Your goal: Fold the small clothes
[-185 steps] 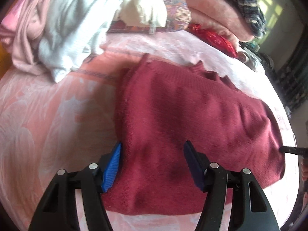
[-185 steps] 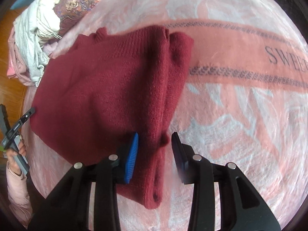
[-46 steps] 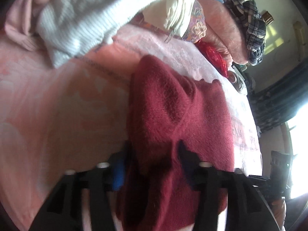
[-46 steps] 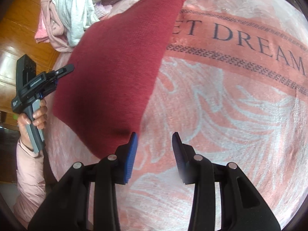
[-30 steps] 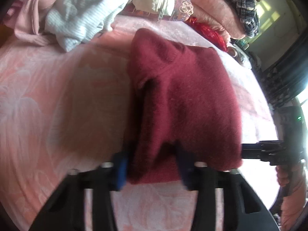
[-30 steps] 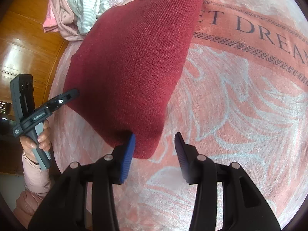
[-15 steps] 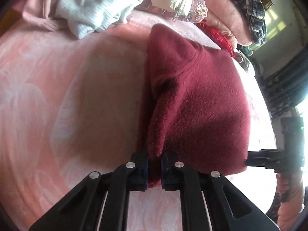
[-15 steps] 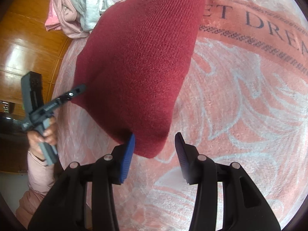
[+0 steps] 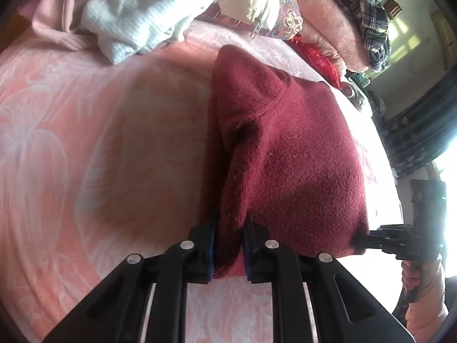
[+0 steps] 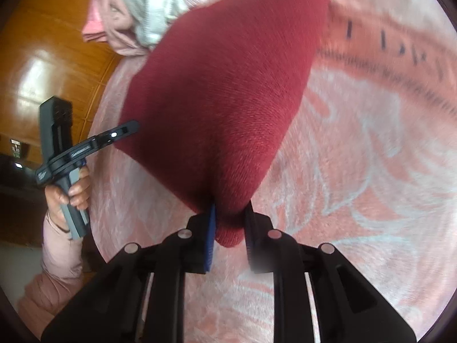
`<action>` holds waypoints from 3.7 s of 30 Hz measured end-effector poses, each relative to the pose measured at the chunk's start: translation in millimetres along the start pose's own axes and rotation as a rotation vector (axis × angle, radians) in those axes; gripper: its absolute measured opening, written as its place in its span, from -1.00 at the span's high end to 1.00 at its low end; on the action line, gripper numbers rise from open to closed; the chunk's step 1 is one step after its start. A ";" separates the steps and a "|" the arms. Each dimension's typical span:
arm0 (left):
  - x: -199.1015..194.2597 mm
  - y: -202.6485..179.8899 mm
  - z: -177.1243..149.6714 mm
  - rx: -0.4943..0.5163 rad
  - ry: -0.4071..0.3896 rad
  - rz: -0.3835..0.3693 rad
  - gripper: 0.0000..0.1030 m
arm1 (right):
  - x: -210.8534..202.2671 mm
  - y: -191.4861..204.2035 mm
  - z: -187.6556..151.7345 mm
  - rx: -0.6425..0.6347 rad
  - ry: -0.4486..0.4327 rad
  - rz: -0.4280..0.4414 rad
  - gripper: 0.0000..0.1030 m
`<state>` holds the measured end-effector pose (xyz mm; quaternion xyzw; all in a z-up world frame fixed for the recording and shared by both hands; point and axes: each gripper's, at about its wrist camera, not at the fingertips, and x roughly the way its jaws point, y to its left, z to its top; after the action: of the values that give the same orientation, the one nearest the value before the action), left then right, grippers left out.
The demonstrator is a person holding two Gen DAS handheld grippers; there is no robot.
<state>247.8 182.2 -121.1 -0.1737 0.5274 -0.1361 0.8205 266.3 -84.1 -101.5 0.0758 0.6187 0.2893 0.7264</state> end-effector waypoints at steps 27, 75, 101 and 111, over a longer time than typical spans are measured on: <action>41.7 -7.4 126.9 -0.078 -0.049 0.043 -0.59 | -32.4 -59.7 99.4 0.138 -0.095 -0.167 0.06; 89.7 -9.8 81.9 0.022 0.208 -0.125 -0.62 | 19.2 -62.5 100.3 0.199 -0.001 -0.033 -0.11; 40.0 -196.9 12.8 0.207 0.085 -0.399 0.23 | -170.0 -113.4 -45.4 0.068 -0.243 -0.077 0.42; 102.2 -234.2 -27.1 0.235 0.160 -0.299 0.21 | -142.4 -199.3 -83.9 0.207 -0.207 -0.065 0.42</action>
<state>255.2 -74.5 -114.8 -0.1419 0.5397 -0.3303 0.7612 242.7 -341.8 -91.7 0.1597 0.5692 0.1908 0.7836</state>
